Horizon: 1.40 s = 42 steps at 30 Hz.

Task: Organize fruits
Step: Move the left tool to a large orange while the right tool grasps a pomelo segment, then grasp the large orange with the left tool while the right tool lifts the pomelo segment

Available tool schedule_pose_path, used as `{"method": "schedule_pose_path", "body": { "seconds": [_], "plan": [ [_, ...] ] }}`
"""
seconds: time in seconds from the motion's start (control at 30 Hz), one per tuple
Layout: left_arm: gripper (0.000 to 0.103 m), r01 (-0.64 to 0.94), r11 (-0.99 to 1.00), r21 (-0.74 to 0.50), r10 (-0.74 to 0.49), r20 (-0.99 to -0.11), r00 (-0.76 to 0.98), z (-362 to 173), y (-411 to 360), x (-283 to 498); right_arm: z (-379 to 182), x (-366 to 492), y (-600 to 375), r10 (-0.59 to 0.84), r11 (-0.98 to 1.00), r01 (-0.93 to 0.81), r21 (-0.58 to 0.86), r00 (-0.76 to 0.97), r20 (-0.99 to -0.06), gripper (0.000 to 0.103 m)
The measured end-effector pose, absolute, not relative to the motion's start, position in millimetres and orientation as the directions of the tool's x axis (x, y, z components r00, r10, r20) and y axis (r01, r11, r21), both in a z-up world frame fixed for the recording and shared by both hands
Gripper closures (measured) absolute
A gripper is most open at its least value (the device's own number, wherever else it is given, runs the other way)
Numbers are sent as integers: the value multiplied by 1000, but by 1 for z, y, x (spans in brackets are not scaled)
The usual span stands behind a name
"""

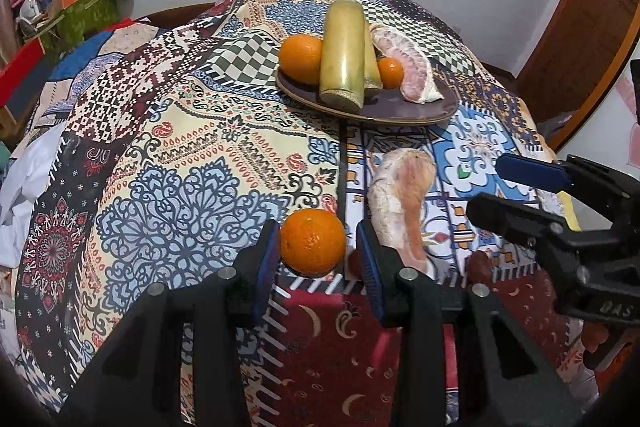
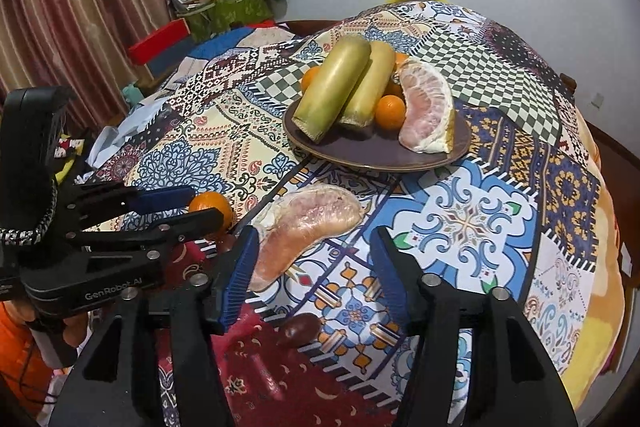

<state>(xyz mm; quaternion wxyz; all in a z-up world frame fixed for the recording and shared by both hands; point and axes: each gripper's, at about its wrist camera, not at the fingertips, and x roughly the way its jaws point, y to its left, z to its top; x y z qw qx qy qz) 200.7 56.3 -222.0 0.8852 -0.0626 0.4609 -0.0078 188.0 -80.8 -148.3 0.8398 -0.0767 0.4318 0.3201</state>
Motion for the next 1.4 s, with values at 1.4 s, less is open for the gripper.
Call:
{"method": "schedule_pose_path", "body": {
  "seconds": [1.4],
  "plan": [
    [68, -90, 982, -169, -81, -791, 606, -214, 73, 181, -165, 209, -92, 392, 808, -579, 103, 399, -829, 46]
  ]
}}
